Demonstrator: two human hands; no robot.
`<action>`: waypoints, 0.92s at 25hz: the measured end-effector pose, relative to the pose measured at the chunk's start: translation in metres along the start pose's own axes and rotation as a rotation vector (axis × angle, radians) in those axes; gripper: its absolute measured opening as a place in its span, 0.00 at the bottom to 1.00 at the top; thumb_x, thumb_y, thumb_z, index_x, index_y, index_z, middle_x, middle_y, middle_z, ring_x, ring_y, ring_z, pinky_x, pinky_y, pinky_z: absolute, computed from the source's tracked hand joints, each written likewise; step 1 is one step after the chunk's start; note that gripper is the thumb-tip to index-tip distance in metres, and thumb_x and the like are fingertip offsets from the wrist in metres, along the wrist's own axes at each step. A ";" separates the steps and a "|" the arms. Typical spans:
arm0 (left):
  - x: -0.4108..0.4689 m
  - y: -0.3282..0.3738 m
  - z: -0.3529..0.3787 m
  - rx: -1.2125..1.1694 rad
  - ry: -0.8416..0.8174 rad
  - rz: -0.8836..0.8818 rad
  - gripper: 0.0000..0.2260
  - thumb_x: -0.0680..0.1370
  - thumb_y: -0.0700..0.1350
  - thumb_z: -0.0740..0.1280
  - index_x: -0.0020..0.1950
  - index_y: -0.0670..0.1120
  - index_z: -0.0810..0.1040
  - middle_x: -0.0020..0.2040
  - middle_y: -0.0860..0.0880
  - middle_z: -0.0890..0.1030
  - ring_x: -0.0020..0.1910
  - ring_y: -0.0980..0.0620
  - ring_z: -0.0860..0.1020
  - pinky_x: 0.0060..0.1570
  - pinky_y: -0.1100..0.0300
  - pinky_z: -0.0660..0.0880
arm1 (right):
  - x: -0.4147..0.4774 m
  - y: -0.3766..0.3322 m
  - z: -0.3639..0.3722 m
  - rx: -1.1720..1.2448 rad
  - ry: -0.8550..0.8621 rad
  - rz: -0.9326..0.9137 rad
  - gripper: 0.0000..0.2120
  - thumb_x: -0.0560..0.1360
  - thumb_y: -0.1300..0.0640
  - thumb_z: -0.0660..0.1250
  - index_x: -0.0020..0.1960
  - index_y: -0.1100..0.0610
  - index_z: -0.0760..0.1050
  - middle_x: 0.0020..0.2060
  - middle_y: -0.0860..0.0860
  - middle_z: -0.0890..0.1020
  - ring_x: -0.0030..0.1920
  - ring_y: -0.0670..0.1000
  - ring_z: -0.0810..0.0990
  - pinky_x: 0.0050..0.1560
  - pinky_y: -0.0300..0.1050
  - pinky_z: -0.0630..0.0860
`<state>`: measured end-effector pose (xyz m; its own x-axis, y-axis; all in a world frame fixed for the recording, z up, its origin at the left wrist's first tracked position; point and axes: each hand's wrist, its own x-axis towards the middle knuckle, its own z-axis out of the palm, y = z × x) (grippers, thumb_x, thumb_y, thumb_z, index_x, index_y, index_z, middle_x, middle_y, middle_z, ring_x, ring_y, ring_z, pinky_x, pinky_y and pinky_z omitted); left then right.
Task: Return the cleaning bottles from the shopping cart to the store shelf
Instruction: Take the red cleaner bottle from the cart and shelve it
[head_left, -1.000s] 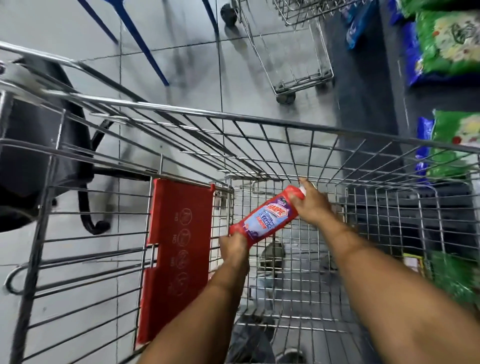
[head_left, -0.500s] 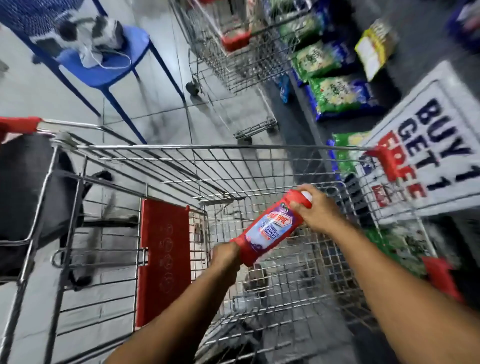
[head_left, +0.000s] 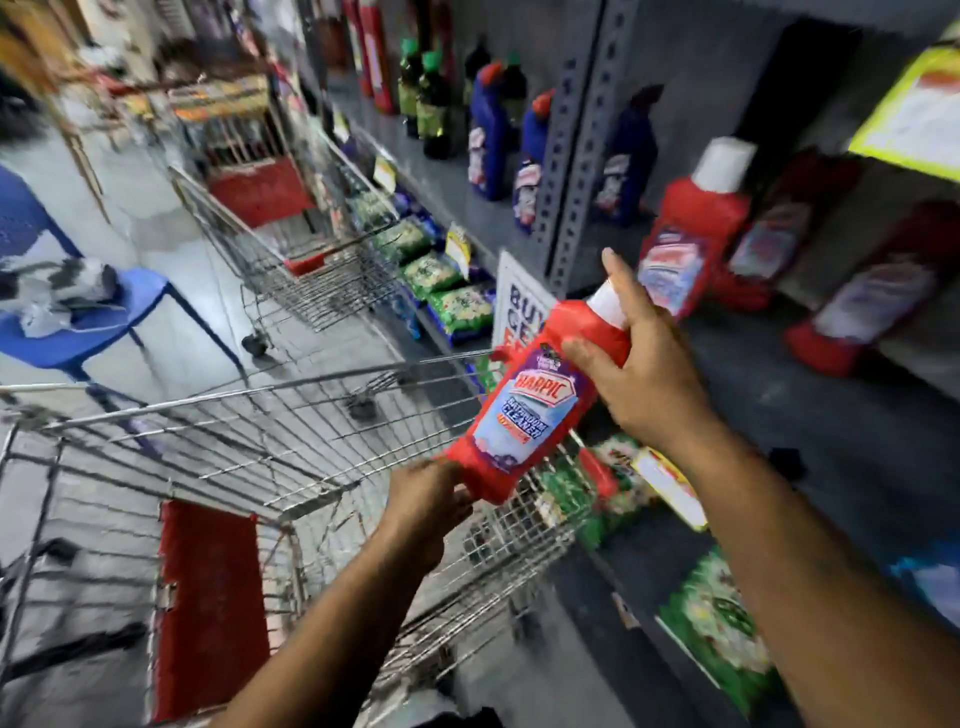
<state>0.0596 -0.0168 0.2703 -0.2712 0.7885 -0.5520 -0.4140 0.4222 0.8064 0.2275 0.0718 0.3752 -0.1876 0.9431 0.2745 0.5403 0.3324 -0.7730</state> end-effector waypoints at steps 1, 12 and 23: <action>-0.011 0.002 0.017 0.059 -0.049 0.066 0.06 0.69 0.34 0.66 0.35 0.45 0.76 0.25 0.51 0.80 0.31 0.49 0.75 0.29 0.65 0.69 | -0.009 -0.006 -0.017 0.023 0.045 -0.016 0.42 0.66 0.48 0.71 0.73 0.37 0.51 0.68 0.55 0.72 0.65 0.54 0.73 0.68 0.54 0.70; 0.013 -0.018 0.201 1.007 -0.104 0.576 0.37 0.53 0.68 0.72 0.56 0.50 0.75 0.53 0.44 0.77 0.54 0.41 0.75 0.54 0.49 0.75 | -0.025 0.013 -0.116 -0.260 0.408 0.138 0.42 0.68 0.56 0.74 0.75 0.49 0.54 0.71 0.52 0.68 0.69 0.52 0.67 0.66 0.41 0.62; 0.061 -0.021 0.254 1.111 -0.260 0.768 0.38 0.57 0.72 0.67 0.56 0.46 0.75 0.53 0.45 0.78 0.56 0.41 0.73 0.55 0.46 0.70 | 0.003 0.074 -0.130 -0.219 0.495 0.282 0.37 0.68 0.54 0.74 0.71 0.48 0.58 0.65 0.50 0.74 0.62 0.48 0.74 0.62 0.44 0.73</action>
<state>0.2729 0.1360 0.2735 0.1057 0.9925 0.0611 0.7043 -0.1181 0.7000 0.3740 0.0987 0.3931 0.3626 0.8635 0.3505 0.6795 0.0124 -0.7336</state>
